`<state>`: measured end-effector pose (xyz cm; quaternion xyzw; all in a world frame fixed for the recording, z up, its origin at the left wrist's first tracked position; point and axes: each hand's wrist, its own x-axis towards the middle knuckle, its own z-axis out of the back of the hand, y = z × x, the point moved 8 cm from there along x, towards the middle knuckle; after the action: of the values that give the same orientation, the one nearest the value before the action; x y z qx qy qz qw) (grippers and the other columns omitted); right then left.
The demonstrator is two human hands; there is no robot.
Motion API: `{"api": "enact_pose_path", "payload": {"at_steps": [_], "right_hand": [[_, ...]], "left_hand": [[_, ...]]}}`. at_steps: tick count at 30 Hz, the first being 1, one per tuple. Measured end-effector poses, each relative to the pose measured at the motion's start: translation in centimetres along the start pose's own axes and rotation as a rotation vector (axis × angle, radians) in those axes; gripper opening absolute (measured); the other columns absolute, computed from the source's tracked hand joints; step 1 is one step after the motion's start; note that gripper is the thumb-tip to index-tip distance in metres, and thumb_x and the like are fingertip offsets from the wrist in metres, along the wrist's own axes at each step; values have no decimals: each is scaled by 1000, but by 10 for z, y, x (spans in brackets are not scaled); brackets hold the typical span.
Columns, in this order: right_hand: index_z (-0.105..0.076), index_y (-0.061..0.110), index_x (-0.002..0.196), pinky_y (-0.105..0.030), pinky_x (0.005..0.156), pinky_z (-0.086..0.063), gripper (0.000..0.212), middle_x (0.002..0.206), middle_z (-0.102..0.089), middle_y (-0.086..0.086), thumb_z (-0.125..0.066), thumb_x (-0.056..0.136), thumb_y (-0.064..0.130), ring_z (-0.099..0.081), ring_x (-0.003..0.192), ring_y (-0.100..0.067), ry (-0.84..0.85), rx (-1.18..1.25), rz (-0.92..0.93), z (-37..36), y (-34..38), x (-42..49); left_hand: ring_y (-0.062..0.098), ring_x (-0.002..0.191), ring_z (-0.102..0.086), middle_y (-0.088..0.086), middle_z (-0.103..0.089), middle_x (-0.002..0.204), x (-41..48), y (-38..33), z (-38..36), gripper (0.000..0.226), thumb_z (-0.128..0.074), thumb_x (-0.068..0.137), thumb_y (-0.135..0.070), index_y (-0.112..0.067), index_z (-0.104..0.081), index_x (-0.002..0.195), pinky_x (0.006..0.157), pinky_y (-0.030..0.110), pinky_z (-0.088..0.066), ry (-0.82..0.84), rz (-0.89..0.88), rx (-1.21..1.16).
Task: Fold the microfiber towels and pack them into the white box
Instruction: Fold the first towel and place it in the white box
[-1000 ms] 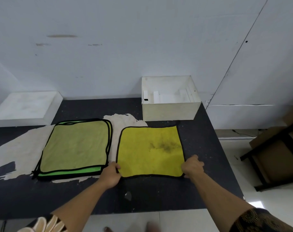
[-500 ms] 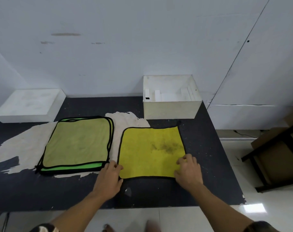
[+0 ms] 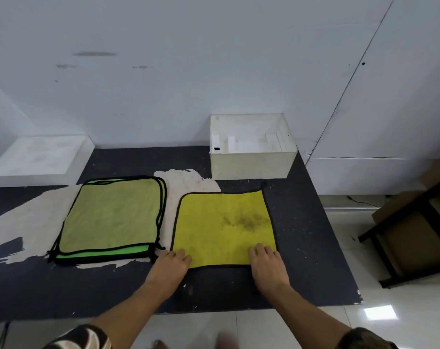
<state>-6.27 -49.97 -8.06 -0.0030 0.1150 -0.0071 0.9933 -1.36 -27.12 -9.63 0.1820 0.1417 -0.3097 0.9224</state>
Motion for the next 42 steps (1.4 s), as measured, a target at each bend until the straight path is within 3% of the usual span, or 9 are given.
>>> {"api": "enact_pose_path", "payload": {"at_steps": [6,18,27,34,39,42], "right_hand": [[-49,15,122,-40,94,-43,27,122,-52,-9,-45,96,10,-50,109,-28,-4,-18,-5,0,1,-1],[-57,16,116,-40,90,-43,29,117,-54,-8,-56,87,14,-52,104,-28,37,-24,-39,1,1,2],[-54,16,122,-40,96,-41,39,122,-51,-7,-64,84,19,-49,109,-27,43,-25,-34,0,-1,4],[-53,17,121,-39,96,-40,37,122,-51,-5,-62,85,20,-50,109,-26,32,-14,-30,1,-1,4],[-52,18,121,-38,96,-40,35,122,-53,-3,-59,87,23,-52,109,-24,31,-7,-52,-3,1,-5],[-52,19,121,-38,96,-39,35,122,-53,-3,-58,87,23,-51,111,-24,37,-4,-62,-2,4,-9]], "left_hand": [[30,108,-52,13,-53,121,-3,6,0,55,-65,77,2,-11,-45,126,93,41,-44,-1,-35,-21],[29,113,-48,11,-44,128,-16,13,-2,63,-63,76,5,-16,-41,131,93,38,-42,-26,-45,-122],[26,108,-48,7,-43,126,-16,18,-6,57,-60,79,2,-19,-43,129,90,36,-44,-68,-72,-189],[24,102,-49,6,-49,118,-10,20,-5,37,-54,89,-2,-18,-50,122,85,35,-43,-99,-105,-163],[27,105,-49,8,-49,119,-12,22,-9,44,-55,84,5,-14,-53,124,88,37,-42,-118,-156,-117],[26,104,-50,6,-54,115,-19,25,-11,36,-55,87,-1,-16,-56,119,89,36,-42,-140,-175,-114]]}}
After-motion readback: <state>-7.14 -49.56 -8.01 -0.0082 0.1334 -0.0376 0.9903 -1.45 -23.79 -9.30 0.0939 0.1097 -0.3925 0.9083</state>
